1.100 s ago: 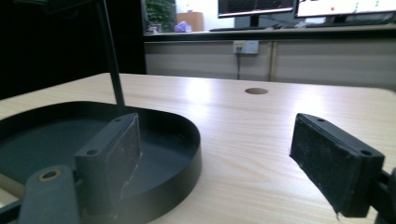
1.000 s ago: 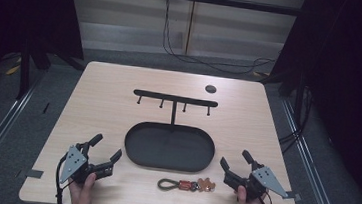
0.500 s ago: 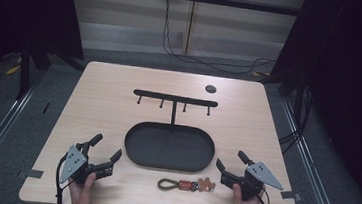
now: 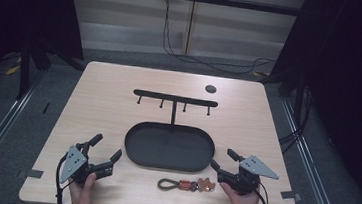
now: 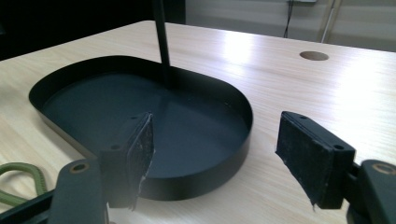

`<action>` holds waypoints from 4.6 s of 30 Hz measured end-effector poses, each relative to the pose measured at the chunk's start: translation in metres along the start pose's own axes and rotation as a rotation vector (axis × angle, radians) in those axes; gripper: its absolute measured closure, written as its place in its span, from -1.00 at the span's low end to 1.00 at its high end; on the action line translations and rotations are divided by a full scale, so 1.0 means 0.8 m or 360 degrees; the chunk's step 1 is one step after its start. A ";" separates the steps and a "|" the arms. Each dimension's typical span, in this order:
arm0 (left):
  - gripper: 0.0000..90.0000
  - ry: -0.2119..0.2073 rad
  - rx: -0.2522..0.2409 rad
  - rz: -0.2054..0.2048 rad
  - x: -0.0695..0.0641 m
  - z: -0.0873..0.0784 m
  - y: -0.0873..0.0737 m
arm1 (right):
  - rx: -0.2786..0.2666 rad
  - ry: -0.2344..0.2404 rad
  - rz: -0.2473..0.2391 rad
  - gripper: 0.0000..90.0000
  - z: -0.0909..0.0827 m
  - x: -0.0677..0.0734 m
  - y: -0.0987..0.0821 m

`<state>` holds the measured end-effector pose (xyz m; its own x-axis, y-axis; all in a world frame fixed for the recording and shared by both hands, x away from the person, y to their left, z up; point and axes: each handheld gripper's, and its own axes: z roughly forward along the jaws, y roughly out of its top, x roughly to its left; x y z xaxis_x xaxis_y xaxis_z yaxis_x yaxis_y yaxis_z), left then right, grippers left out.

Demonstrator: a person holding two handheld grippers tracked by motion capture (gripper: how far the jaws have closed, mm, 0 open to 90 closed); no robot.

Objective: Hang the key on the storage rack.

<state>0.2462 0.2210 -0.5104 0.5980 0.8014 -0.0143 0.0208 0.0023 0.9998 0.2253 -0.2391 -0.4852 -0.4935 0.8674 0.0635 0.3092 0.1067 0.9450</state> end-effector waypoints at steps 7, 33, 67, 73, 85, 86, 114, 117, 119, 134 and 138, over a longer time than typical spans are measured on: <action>-0.65 0.0000 -0.0001 -0.0001 0.000 0.000 0.000 | 0.0008 0.0061 -0.0007 -0.48 0.002 0.010 0.011; -0.65 -0.0009 0.0001 0.0007 0.000 -0.001 0.000 | 0.0379 0.0399 -0.0083 0.10 0.036 0.040 0.066; -0.65 -0.0016 0.0006 0.0011 0.001 -0.001 0.000 | 0.0925 0.0830 -0.0311 0.82 0.082 0.093 0.074; -0.65 -0.0015 0.0006 0.0011 0.001 -0.001 0.000 | 0.1050 0.0854 -0.0359 0.77 0.091 0.100 0.069; -0.65 -0.0016 0.0006 0.0011 0.001 -0.001 0.000 | 0.1205 0.0905 -0.0429 0.78 0.111 0.113 0.063; -0.65 -0.0015 0.0006 0.0011 0.001 -0.001 0.000 | 0.1232 0.0905 -0.0441 0.78 0.115 0.115 0.063; -0.65 -0.0017 0.0007 0.0014 0.001 -0.001 0.000 | 0.1497 0.0899 -0.0646 0.81 0.137 0.129 0.056; -0.65 -0.0017 0.0004 0.0011 0.001 -0.001 0.000 | 0.1513 0.0877 -0.0668 0.81 0.138 0.133 0.058; -0.65 -0.0012 0.0007 0.0017 0.001 -0.001 0.000 | 0.1530 0.0863 -0.0692 0.83 0.138 0.136 0.059; -0.65 -0.0006 0.0004 0.0014 0.000 -0.001 0.000 | 0.1608 0.0801 -0.0633 0.90 0.147 0.139 0.063; -0.65 -0.0009 0.0003 0.0013 0.001 -0.001 0.000 | 0.1648 0.0814 -0.0628 0.90 0.150 0.138 0.066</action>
<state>0.2456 0.2220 -0.5104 0.6028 0.7979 -0.0061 0.0176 -0.0056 0.9998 0.2850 -0.0790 -0.4667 -0.8908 0.4214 0.1698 0.4521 0.8590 0.2404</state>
